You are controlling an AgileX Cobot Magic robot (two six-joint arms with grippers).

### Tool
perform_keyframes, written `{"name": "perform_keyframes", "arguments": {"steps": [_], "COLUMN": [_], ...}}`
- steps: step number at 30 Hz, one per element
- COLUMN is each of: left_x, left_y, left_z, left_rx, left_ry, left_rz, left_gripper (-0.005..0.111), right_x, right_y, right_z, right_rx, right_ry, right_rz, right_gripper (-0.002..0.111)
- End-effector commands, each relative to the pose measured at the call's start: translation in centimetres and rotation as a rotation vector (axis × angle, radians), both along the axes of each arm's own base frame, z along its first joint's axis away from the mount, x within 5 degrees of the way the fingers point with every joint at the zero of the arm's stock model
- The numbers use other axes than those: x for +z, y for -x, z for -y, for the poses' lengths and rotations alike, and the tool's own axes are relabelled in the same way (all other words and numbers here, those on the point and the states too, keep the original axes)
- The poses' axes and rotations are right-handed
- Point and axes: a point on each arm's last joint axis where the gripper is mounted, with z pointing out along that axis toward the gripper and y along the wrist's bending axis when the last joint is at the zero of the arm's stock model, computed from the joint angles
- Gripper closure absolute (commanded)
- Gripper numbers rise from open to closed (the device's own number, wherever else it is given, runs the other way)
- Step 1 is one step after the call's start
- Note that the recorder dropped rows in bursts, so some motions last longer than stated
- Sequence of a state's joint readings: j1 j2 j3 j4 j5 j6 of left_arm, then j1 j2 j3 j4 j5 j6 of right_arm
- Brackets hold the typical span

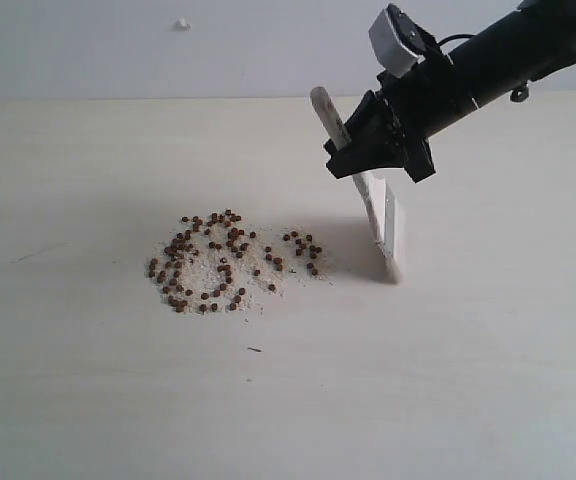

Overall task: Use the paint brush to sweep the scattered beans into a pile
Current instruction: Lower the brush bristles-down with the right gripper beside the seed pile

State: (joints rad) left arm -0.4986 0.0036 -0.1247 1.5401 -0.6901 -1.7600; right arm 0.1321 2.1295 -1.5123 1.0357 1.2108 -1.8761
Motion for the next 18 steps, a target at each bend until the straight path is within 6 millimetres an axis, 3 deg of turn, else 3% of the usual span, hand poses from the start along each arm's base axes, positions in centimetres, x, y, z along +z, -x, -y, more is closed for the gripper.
{"name": "perform_keyframes", "arguments": {"steps": [1, 18], "left_x": [-0.2, -0.2], "left_y": [0.0, 0.0], "left_z": [0.0, 0.0], "left_rx": [0.002, 0.002], "left_ry": [-0.001, -0.001], "left_rz": [-0.005, -0.005], "left_gripper": [0.107, 0.107], "right_x": [-1.6, -1.5], "right_y": [-0.1, 2.0], "right_z": [-0.9, -7.8], "right_rx": [0.024, 0.186], "right_ry": [-0.009, -0.117], "right_rz": [-0.038, 0.063], "right_gripper": [0.108, 0.108]}}
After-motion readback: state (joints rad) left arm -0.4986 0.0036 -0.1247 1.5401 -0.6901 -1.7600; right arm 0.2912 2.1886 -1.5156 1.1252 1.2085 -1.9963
